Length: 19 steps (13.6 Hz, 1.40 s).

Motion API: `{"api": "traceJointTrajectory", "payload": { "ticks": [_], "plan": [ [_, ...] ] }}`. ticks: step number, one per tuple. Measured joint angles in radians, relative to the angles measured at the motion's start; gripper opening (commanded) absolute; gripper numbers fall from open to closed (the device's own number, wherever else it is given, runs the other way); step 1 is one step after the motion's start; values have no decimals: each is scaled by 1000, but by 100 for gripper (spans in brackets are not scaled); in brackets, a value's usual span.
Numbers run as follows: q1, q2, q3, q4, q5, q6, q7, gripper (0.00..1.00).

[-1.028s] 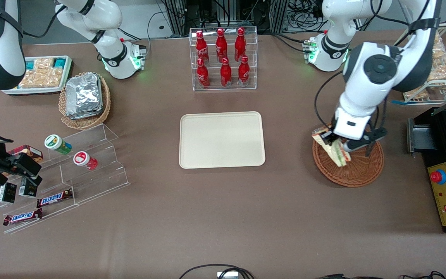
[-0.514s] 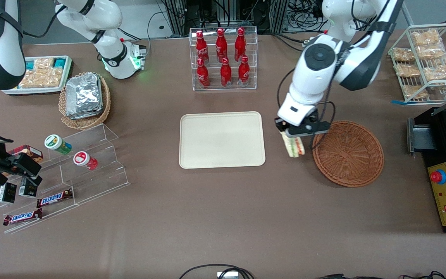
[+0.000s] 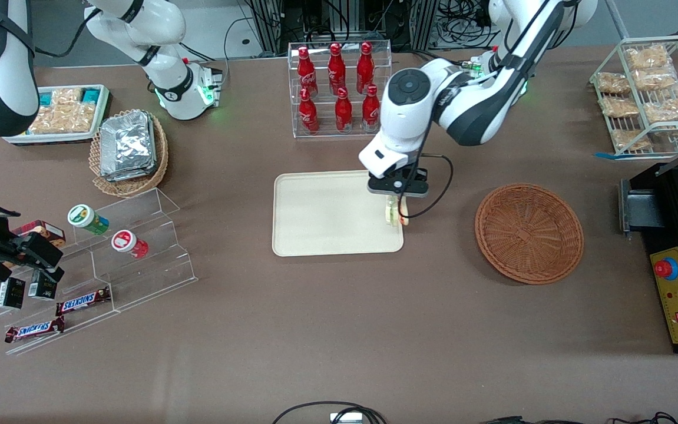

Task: Place sandwich from basket to tray
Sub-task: 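Carry the sandwich with the left gripper over the cream tray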

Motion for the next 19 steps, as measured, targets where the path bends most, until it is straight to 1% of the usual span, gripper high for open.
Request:
{"api": "traceJointTrajectory", "payload": {
  "ticks": [3, 7, 12, 15, 16, 17, 18, 19],
  "plan": [
    [-42, 84, 0, 23, 88, 0, -72, 0],
    [-60, 190, 0, 58, 156, 6, -135, 0],
    [-96, 302, 1, 79, 273, 7, -232, 0],
    [-104, 355, 1, 80, 292, 20, -249, 0],
    [-107, 367, 1, 80, 292, 25, -249, 5],
    [-109, 373, 1, 81, 293, 28, -250, 28],
    [-111, 374, 1, 83, 294, 28, -250, 67],
    [-114, 374, 1, 83, 294, 28, -252, 87]
  ]
}}
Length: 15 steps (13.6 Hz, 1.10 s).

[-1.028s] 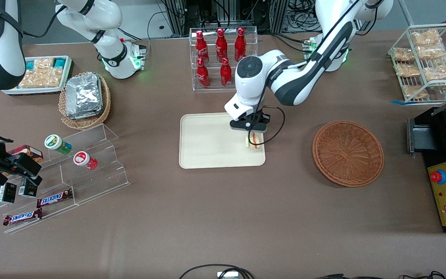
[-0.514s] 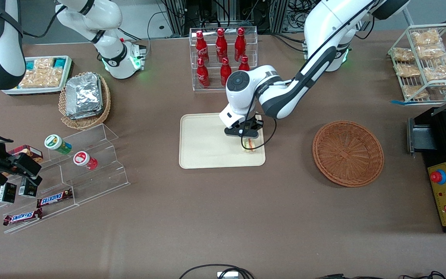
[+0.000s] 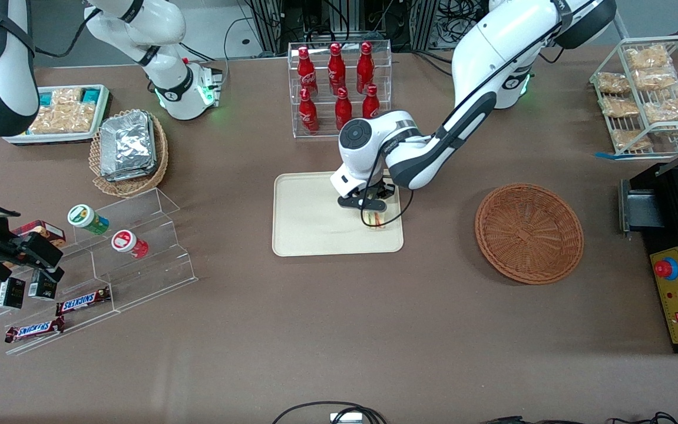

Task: Place sandwich from basket to tray
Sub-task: 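Carry the sandwich with the left gripper over the cream tray, then lower the sandwich onto the tray and open the left gripper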

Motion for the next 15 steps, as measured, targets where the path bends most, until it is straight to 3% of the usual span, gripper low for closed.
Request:
{"api": "traceJointTrajectory", "payload": {
  "ticks": [1, 6, 9, 15],
  "plan": [
    [-3, 0, 0, 0, 0, 0, -3, 100],
    [-3, 0, 5, 21, 0, -9, -26, 100],
    [-1, -9, 20, 94, -27, -110, -48, 100],
    [3, -79, 156, 225, -109, -157, -48, 100]
  ]
}}
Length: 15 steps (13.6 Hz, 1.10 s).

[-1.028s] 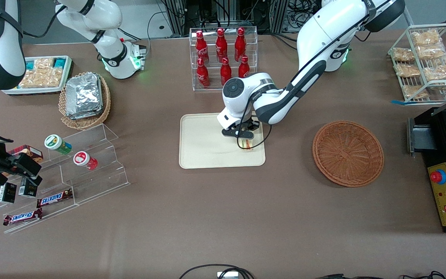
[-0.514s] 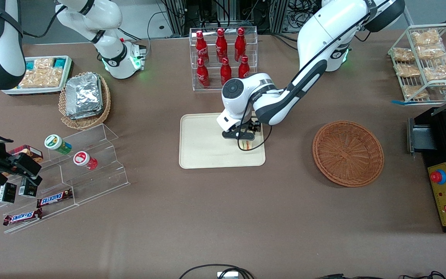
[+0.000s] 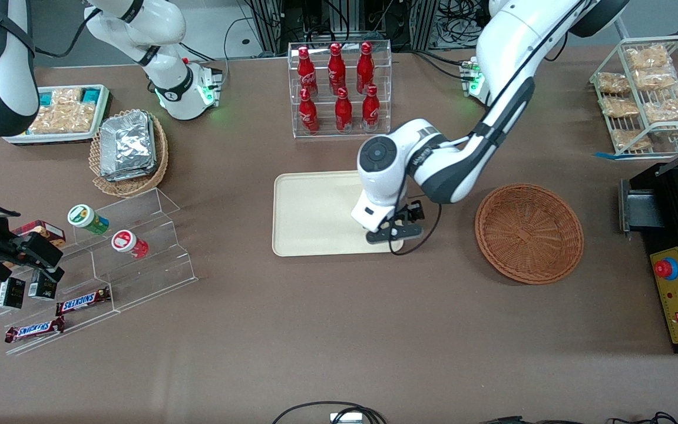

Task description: Place sandwich from basket to tray

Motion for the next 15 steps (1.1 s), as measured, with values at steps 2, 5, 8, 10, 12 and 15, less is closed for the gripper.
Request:
{"api": "traceJointTrajectory", "payload": {
  "ticks": [2, 5, 8, 10, 12, 15],
  "plan": [
    [1, -15, 38, 29, -15, -2, 0, 100],
    [-1, -39, 102, 40, -17, -14, 1, 100],
    [1, -51, 180, 41, -31, -14, 48, 100],
    [1, -62, 220, 44, -67, -14, 106, 100],
    [1, -78, 242, 44, -96, -14, 144, 100],
    [-1, -87, 254, 44, -102, -15, 156, 100]
  ]
}}
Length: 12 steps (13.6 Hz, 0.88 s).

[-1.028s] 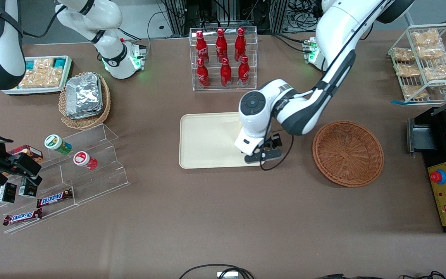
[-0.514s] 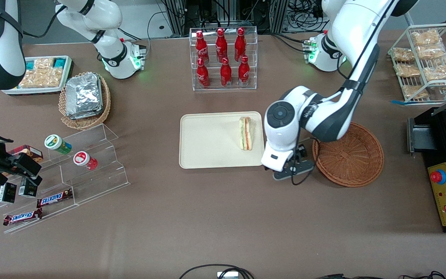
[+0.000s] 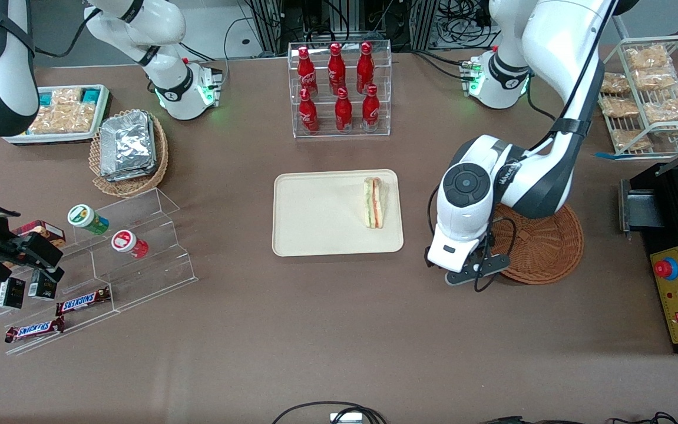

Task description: Place sandwich from basket to tray

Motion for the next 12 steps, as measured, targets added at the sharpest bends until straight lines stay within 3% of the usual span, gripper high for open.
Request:
{"api": "traceJointTrajectory", "payload": {
  "ticks": [6, 12],
  "plan": [
    [-1, -13, 52, 6, -5, -42, 85, 100],
    [1, -85, 236, 29, -141, -131, 406, 100]
  ]
}}
